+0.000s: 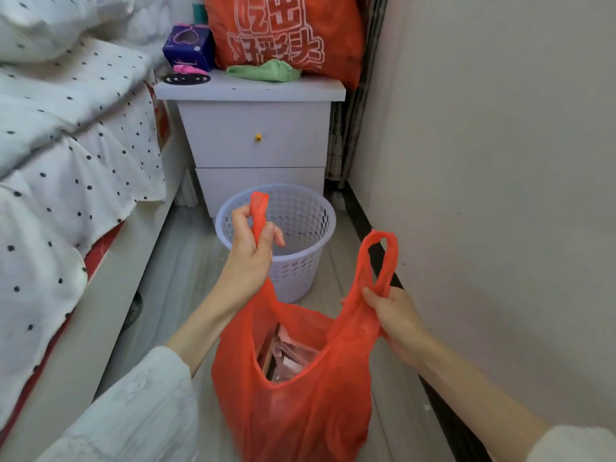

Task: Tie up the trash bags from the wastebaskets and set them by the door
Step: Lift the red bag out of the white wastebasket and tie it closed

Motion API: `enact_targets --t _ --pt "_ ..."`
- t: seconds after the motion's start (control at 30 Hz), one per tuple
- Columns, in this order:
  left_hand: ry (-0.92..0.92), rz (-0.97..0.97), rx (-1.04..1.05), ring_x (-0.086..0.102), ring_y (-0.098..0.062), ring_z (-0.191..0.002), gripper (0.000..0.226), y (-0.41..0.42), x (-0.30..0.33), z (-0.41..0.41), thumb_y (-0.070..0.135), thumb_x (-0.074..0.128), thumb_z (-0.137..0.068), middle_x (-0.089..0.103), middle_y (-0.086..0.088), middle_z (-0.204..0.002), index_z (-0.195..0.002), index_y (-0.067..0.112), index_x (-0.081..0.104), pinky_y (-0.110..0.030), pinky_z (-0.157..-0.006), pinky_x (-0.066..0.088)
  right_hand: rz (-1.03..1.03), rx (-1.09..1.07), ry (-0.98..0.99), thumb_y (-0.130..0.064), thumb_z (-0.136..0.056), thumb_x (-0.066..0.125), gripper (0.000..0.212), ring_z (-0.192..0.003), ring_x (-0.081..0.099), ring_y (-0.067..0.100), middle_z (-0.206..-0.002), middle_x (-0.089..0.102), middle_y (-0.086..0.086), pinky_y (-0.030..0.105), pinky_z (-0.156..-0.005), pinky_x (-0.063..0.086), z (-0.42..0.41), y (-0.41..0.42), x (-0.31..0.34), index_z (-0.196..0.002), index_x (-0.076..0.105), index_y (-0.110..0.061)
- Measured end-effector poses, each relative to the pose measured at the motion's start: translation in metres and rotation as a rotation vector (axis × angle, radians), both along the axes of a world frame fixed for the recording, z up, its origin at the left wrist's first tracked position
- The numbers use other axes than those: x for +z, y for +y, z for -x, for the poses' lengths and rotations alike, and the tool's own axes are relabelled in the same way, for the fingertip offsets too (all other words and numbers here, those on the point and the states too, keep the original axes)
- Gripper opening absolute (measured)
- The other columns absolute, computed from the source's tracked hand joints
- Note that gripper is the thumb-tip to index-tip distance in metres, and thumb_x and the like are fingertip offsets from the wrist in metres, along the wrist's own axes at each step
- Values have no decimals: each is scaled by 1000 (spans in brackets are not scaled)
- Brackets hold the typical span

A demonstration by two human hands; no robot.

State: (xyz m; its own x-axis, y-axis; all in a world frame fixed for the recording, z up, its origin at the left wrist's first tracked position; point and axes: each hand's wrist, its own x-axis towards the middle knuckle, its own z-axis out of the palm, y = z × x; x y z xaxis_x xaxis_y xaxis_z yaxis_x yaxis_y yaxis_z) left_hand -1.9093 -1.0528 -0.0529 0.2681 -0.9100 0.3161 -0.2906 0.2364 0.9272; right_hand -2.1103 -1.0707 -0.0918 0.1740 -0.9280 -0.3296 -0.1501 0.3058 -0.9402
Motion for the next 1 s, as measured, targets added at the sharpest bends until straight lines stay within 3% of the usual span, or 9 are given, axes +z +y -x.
enact_targets --t 0.17,0.27,0.37,0.43,0.53,0.63,0.83,0.93,1.0 --pt "68 19 53 32 -6 -40 10 16 14 -5 12 33 -97 57 1 -72 -99 17 25 -13 -45 29 79 -94 -160 -26 -100 33 25 -46 53 19 -53 52 2 33 -59 52 -12 -11 20 -80 48 -23" --pt "-15 -4 102 50 -8 -65 28 29 11 -10 14 45 -93 62 8 -79 -111 16 24 -16 -71 41 69 -120 -236 -34 -99 33 27 -30 28 6 -37 30 -10 24 -45 36 -20 -17 18 -78 44 -20" --pt "-88 -71 97 55 15 -71 61 47 3 -14 11 59 -85 60 31 -96 -132 13 20 -1 -75 38 122 -134 -367 -40 -96 38 20 -41 36 7 -53 41 -7 26 -51 34 -19 -18 16 -100 49 -23" --pt "-98 -147 82 54 16 -88 79 58 -5 -14 19 71 -76 47 47 -104 -138 15 23 -12 -89 41 215 -94 -281 -37 -93 46 25 -65 55 13 -81 58 0 32 -66 49 -12 -13 11 -113 50 -22" --pt "-91 -230 49 40 0 -126 102 68 -22 -4 51 74 -51 42 27 -130 -136 31 21 -29 -109 32 350 26 -93 -20 -86 61 31 -110 58 15 -114 62 1 36 -101 45 5 -5 -5 -113 48 -24" --pt "-128 -295 47 25 -5 -137 120 67 -47 13 60 73 -44 29 10 -148 -142 31 10 -36 -116 24 450 245 104 -28 -72 73 52 -109 55 -7 -114 61 -13 16 -96 43 13 -10 -17 -117 48 -35" --pt "-123 -402 199 8 -12 -143 126 47 -73 12 46 82 -55 9 -2 -156 -145 21 -3 -29 -116 11 484 364 574 -75 -52 55 91 -132 40 29 -131 57 3 45 -114 25 -15 -46 -44 -128 51 -26" --pt "-137 -405 122 23 -14 -140 124 36 -86 9 52 82 -51 24 1 -151 -145 23 6 -39 -117 22 470 402 556 -62 -66 44 68 -134 37 30 -130 57 6 39 -119 15 -28 -48 -47 -116 62 -19" --pt "-163 -533 149 36 -18 -133 105 29 -96 9 40 81 -59 38 -7 -142 -142 10 22 -41 -112 31 409 291 362 -31 -86 50 31 -123 49 26 -118 62 6 25 -106 37 -29 -38 -37 -109 63 -15"
